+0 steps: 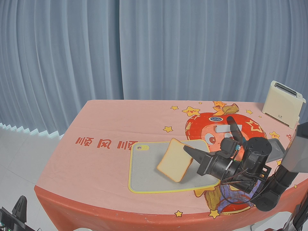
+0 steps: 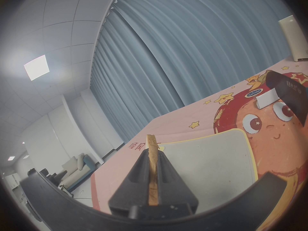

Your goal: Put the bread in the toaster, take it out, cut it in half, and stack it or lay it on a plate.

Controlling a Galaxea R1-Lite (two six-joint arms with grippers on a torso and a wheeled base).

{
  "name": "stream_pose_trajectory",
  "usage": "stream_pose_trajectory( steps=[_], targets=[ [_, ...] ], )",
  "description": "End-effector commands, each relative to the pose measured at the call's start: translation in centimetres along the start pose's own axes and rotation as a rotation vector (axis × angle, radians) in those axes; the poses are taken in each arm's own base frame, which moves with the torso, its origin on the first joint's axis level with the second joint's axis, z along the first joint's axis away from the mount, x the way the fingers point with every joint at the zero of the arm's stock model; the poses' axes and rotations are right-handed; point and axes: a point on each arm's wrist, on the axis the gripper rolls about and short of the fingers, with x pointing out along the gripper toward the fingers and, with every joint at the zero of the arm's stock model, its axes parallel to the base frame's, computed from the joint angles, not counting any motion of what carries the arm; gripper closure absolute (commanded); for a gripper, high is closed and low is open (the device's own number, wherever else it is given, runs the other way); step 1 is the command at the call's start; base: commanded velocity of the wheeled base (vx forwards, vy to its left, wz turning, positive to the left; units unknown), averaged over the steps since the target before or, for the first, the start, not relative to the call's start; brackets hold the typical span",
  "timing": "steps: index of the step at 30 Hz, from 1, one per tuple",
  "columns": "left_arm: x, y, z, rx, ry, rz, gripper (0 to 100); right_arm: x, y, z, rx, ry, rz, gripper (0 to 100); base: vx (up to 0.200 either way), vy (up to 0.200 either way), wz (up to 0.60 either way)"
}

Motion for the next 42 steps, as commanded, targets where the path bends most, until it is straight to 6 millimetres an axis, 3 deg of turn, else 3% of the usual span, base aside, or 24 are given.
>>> stream_pose_trajectory(
  steps=[1, 15, 16, 27, 42],
  targets=[
    [0.1, 0.0, -0.5, 0.000, 0.018, 0.001, 100, 0.9, 0.0, -1.0, -0.002, 0.008, -0.024, 100, 0.000, 0.000, 0.00],
    [0.1, 0.0, -0.5, 0.000, 0.018, 0.001, 100, 1.0, 0.1, -1.1, -0.003, 0.006, -0.029, 100, 0.000, 0.000, 0.00],
    [0.1, 0.0, -0.5, 0.000, 0.018, 0.001, 100, 1.0, 0.1, -1.1, -0.003, 0.006, -0.029, 0, 0.000, 0.000, 0.00],
    [0.1, 0.0, -0.5, 0.000, 0.018, 0.001, 100, 1.0, 0.0, -1.2, -0.015, -0.013, -0.070, 0, 0.000, 0.000, 0.00],
    [0.1, 0.0, -0.5, 0.000, 0.018, 0.001, 100, 1.1, -0.4, -3.3, -0.081, 0.047, -0.140, 0, 0.000, 0.000, 0.00]
  ],
)
